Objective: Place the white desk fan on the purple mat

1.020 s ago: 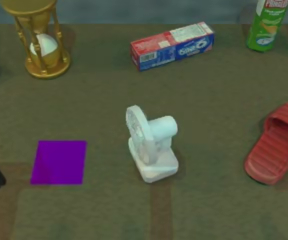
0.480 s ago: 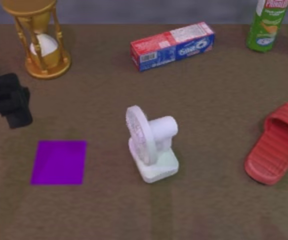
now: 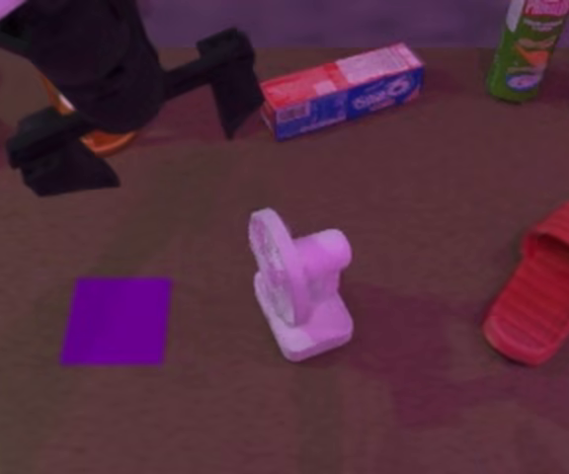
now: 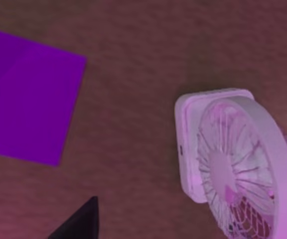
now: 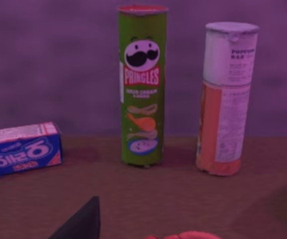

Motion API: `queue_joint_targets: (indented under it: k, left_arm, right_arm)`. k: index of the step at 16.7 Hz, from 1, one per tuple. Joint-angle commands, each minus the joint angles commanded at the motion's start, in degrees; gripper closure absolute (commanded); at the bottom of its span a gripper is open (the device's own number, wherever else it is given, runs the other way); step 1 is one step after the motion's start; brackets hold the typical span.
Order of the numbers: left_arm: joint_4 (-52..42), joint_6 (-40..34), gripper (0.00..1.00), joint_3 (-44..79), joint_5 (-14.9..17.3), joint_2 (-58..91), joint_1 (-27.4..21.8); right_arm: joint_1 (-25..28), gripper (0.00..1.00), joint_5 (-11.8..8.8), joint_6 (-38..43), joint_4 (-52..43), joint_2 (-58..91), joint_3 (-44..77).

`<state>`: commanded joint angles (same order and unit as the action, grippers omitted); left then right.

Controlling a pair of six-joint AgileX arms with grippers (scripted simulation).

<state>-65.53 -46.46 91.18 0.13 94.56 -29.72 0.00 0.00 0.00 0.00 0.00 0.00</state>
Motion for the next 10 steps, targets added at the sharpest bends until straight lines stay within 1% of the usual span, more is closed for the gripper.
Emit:
queue_joint_targets:
  k: [3, 5, 8, 10]
  left_arm:
    - [-9.63, -6.89, 0.00, 13.94, -0.02, 14.22, -4.31]
    - [-14.63, -10.48, 0.00, 20.88, -0.01, 21.30, -6.55]
    - [-19.44, -13.93, 0.00, 27.24, -0.01, 27.83, -8.69]
    - [-20.55, -14.72, 0.00, 28.66, -0.02, 29.28, -9.17]
  right_arm:
    - [0.00, 0.00, 0.00, 0.00, 0.00, 0.00, 0.00]
    - [0.00, 0.00, 0.00, 0.00, 0.00, 0.00, 0.00]
    - [0.00, 0.00, 0.00, 0.00, 0.00, 0.00, 0.00]
    - [0.00, 0.00, 0.00, 0.00, 0.00, 0.00, 0.00]
